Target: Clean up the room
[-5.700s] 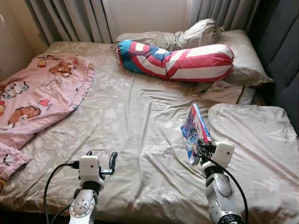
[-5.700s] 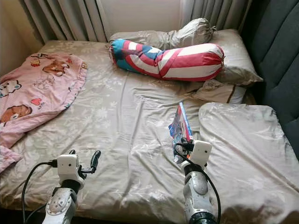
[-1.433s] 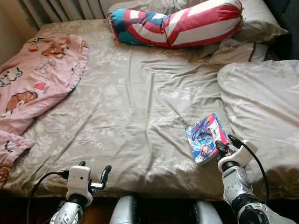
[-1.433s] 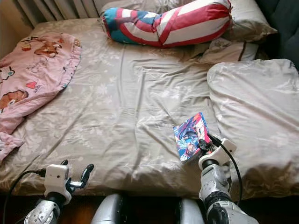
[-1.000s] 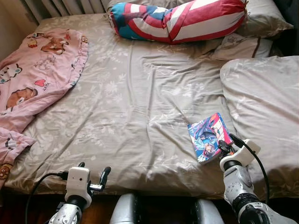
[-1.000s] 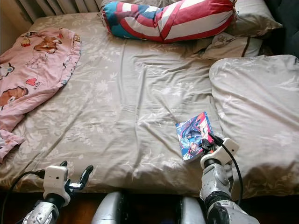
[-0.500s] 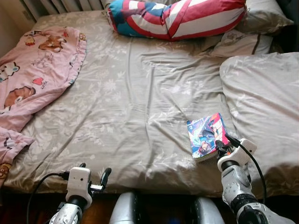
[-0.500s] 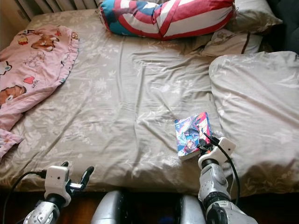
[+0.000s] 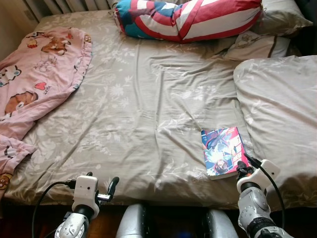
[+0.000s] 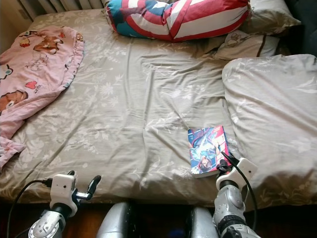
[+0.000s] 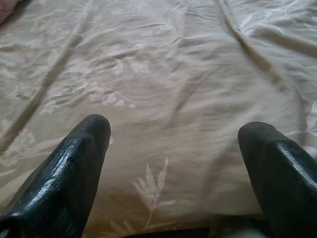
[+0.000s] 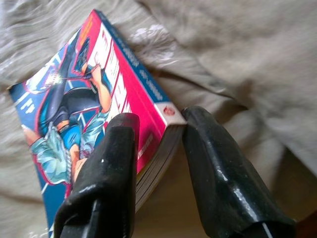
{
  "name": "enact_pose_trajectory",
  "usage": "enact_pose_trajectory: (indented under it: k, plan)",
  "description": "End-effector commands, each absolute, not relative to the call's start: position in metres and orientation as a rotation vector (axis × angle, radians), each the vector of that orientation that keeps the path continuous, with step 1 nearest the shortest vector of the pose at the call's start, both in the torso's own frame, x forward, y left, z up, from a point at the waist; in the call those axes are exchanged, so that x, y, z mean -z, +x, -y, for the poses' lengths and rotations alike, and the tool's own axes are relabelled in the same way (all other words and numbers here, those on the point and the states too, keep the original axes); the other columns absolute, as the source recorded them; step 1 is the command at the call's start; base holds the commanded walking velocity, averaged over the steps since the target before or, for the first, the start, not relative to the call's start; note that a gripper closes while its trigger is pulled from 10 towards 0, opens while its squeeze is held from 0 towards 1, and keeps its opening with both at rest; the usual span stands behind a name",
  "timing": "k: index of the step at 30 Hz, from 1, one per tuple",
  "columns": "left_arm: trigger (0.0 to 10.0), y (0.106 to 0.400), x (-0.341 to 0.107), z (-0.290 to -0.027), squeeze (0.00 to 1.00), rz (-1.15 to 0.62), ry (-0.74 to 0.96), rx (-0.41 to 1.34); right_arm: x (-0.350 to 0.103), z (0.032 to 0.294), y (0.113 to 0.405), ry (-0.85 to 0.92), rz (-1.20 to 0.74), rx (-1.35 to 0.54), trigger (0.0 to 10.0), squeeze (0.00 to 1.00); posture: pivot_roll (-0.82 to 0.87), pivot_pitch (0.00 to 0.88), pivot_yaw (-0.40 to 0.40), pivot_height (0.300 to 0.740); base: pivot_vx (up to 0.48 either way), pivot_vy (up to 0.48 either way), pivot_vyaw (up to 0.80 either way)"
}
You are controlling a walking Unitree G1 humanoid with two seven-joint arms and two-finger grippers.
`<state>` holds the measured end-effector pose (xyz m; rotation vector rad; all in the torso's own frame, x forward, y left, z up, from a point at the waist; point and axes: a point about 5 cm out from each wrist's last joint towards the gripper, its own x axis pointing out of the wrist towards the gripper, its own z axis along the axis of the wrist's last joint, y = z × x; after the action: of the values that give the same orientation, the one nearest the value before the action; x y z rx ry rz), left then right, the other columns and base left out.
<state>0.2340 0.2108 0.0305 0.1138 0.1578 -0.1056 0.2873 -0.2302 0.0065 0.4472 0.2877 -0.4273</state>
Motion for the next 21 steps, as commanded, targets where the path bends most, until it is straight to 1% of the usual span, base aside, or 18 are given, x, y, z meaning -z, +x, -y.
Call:
enact_pose_trajectory:
  k: [1,7,15,17,21]
  plan:
    - [10.0,0.228,-0.024,-0.215,0.00,-0.187,0.129,0.101,-0.002,0.229,0.283,0.439,-0.302,0.431,10.0,0.00,0.09,0.203,0.110,0.644,0.000,0.000,0.00]
    - [10.0,0.233,-0.023,-0.212,0.00,-0.182,0.125,0.103,-0.002,0.228,0.283,0.434,-0.304,0.423,10.0,0.00,0.08,0.189,0.104,0.644,0.000,0.000,0.00]
    - [10.0,0.242,-0.025,-0.207,0.00,-0.155,0.102,0.089,0.005,0.217,0.275,0.337,-0.311,0.341,10.0,0.00,0.06,0.170,0.085,0.644,0.000,0.000,0.00]
    - [10.0,0.244,-0.025,-0.206,0.00,-0.150,0.088,0.081,0.007,0.218,0.272,0.327,-0.314,0.340,10.0,0.00,0.05,0.166,0.082,0.644,0.000,0.000,0.00]
    - [10.0,0.248,-0.029,-0.202,0.00,-0.134,0.076,0.081,0.008,0.229,0.266,0.306,-0.308,0.389,10.0,0.00,0.04,0.159,0.076,0.644,0.000,0.000,0.00]
